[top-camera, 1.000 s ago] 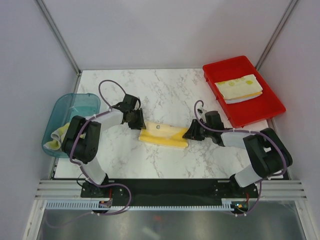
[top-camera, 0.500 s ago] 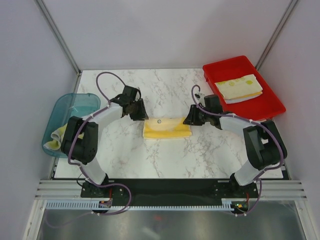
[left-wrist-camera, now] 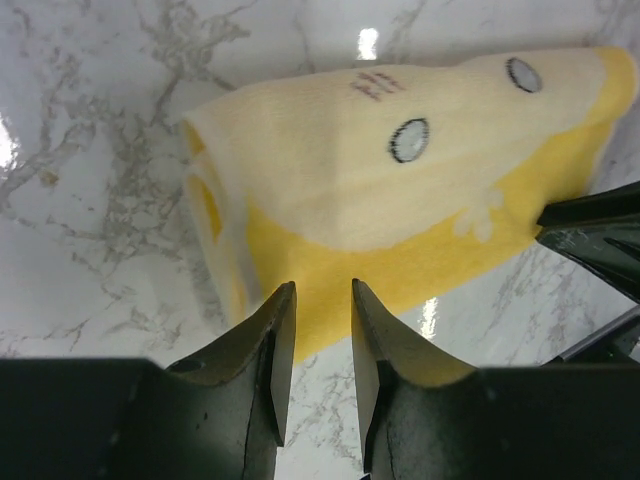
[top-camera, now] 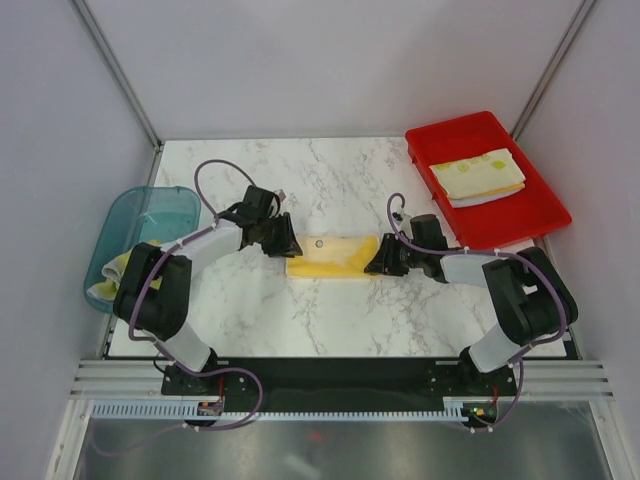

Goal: Fold and stack the towels
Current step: Smooth out wrinkles on the folded towel, then neatly place the folded towel into the bin

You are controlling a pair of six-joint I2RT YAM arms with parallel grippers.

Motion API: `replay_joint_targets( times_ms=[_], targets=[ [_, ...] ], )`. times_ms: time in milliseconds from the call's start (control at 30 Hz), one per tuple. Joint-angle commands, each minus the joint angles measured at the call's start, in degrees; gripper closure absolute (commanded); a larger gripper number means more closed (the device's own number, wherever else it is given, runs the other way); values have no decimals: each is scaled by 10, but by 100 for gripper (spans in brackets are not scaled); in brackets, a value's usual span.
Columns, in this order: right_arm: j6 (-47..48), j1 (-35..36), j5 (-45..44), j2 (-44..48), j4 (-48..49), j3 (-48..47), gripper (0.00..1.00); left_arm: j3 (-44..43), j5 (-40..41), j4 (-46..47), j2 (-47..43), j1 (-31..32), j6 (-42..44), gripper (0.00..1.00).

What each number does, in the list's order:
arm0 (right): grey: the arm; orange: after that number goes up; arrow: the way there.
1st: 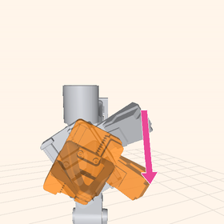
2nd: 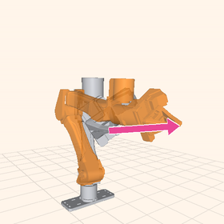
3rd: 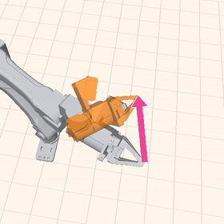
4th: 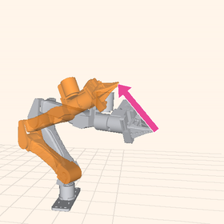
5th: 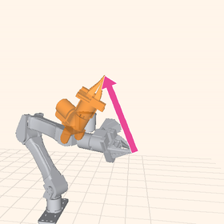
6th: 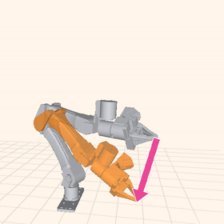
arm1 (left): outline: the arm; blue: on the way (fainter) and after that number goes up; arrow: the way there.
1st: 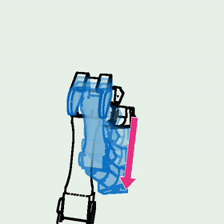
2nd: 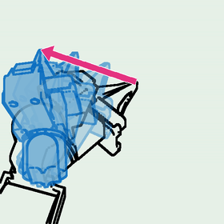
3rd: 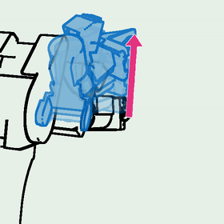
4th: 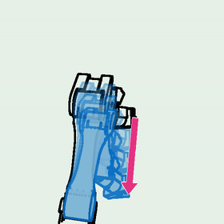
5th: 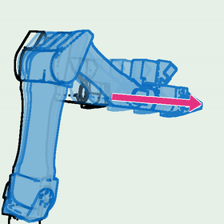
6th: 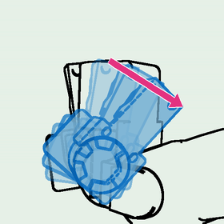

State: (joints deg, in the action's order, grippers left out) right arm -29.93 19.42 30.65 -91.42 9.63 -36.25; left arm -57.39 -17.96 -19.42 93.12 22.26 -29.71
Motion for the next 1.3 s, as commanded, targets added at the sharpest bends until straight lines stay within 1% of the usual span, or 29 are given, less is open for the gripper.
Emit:
replay_joint_targets(
  times_ms=[0, 100, 200, 233, 333, 367, 433, 500, 533, 600, 633, 767, 867, 900, 1000, 1100, 1267],
  targets=[
    [-13, 0, 17, -17, 77, 26, 67, 11, 34, 18, 21, -25, 3, 64],
    [-5, 1, 20, -20, 74, 27, 66, -1, 22, 16, 29, -40, -2, 65],
    [1, 0, 21, 2, 52, 17, 65, -29, 20, -4, 22, -42, -1, 65],
    [3, 1, 21, 8, 29, 12, 64, -35, 18, -8, 20, -42, 0, 65],
    [7, 0, 12, 43, -19, -11, 56, -62, 13, -26, 2, -42, 2, 65],
    [8, 0, 4, 58, -31, -22, 50, -69, 8, -27, -2, -42, 3, 64],
    [10, -1, -37, 69, -73, -36, 46, -69, -15, -27, -9, -41, 0, 64],
    [23, -3, -70, 70, -117, -56, 37, -62, -47, -24, -9, -40, -2, 64],
    [27, -4, -97, 66, -125, -61, 36, -57, -65, -17, -7, -40, -3, 64],
    [36, -8, -99, 49, -139, -80, 34, -31, -111, 17, 0, -40, -4, 64],
    [36, -9, -110, 43, -147, -90, 31, -23, -118, 25, 1, -40, -9, 64],
    [38, -9, -126, 0, -151, -109, 30, 23, -118, 54, 15, -39, -19, 65],
    [42, -9, -126, -26, -148, -121, 29, 47, -93, 54, 9, -39, -22, 65],
    [41, -9, -124, -33, -144, -123, 29, 53, -71, 55, 6, -39, -22, 65],
    [44, -4, -97, -60, -119, -122, 29, 67, -43, 54, 6, -38, -17, 65],
    [46, 4, -92, -67, -103, -110, 30, 66, -37, 52, 14, -39, -16, 66],
    [44, 8, -77, -69, -78, -84, 37, 63, -23, 45, 14, -39, -18, 67]
  ],
)
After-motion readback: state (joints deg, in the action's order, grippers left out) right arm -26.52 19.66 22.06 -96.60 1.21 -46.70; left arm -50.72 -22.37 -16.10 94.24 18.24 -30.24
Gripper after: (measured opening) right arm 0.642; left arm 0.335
